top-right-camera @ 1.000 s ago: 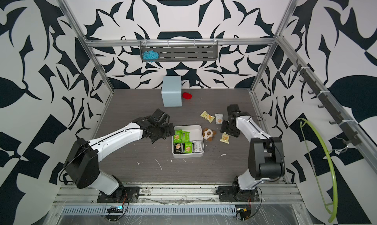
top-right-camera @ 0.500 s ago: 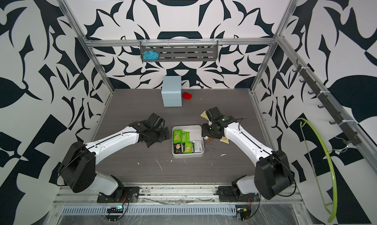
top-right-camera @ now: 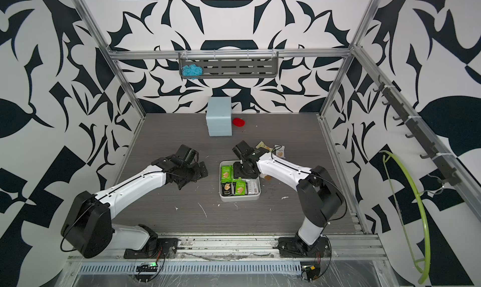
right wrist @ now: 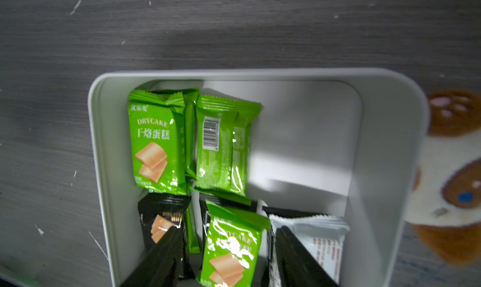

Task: Take the cookies out of the storage box
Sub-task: Pick up the cookie from the storage box.

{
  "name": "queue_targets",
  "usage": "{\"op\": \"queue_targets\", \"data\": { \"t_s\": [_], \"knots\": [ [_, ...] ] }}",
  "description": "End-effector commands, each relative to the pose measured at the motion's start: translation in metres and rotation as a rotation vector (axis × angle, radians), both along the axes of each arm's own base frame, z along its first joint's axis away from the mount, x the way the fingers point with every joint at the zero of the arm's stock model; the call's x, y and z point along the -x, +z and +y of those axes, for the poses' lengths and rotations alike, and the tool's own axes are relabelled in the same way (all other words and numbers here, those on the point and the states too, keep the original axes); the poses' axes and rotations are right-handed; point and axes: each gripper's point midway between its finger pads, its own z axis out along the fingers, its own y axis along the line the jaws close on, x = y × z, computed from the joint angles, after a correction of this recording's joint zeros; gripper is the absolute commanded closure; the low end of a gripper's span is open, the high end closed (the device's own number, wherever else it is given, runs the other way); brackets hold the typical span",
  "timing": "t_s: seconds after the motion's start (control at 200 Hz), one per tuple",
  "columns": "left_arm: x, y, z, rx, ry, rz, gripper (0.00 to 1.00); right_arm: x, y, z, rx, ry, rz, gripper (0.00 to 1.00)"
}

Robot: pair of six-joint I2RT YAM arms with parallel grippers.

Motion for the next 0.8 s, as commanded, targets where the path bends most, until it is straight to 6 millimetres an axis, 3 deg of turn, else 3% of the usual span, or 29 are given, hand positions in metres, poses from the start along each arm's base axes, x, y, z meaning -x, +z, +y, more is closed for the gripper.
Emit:
{"op": "queue_targets", "data": {
  "t_s": [0.0,0.23,0.795],
  "knots": [
    [0.009,-0.002,0.008,-0.016,0.000,0.014,0.01,-0.019,0.008,0.010,0.008,-0.020,-0.051,0.38],
    [0.015,0.000,0.015,-0.023,0.010,0.006,0.01,-0.029,-0.012,0.015,0.067,-0.011,-0.024,0.37],
    [0.019,0.000,0.021,-0.043,0.000,0.009,0.01,-0.038,-0.035,0.020,0.138,-0.006,0.007,0.40]
  ]
}}
